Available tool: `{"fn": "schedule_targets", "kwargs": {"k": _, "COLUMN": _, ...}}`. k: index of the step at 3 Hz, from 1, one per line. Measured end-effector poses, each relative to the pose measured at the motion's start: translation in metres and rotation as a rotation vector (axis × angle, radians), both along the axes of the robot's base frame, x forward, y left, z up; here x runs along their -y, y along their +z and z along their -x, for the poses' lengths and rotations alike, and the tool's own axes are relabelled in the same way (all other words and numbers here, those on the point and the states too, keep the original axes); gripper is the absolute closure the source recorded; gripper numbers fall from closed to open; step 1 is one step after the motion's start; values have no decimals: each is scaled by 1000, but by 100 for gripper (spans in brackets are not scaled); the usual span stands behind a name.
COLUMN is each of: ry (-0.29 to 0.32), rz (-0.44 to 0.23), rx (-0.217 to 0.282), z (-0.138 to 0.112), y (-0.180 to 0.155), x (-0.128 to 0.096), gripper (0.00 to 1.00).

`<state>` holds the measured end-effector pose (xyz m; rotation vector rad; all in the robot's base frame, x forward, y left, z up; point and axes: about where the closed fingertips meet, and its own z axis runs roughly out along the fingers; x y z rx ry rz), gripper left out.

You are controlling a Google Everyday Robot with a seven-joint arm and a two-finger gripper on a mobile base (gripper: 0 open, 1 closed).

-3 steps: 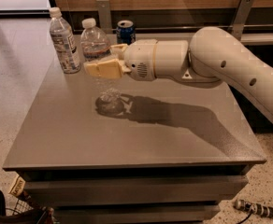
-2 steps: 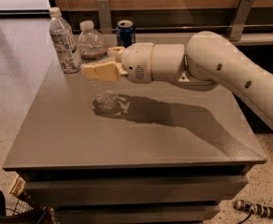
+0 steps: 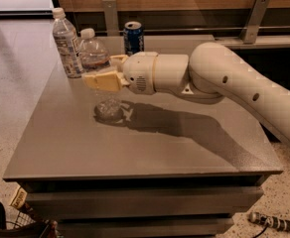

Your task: Place water bottle upright

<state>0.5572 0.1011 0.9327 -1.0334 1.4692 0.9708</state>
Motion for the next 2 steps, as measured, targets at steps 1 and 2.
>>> {"fn": "schedule_targets", "kwargs": {"k": 1, "ry": -57, "rz": 9, "rx": -32, "z": -11, "y": -22, "x": 4, "gripper": 100}}
{"fn": "schedule_targets", "kwargs": {"k": 2, "ry": -78, "rz": -2, "rx": -37, "z": -19, "y": -34, "x": 9, "gripper": 100}}
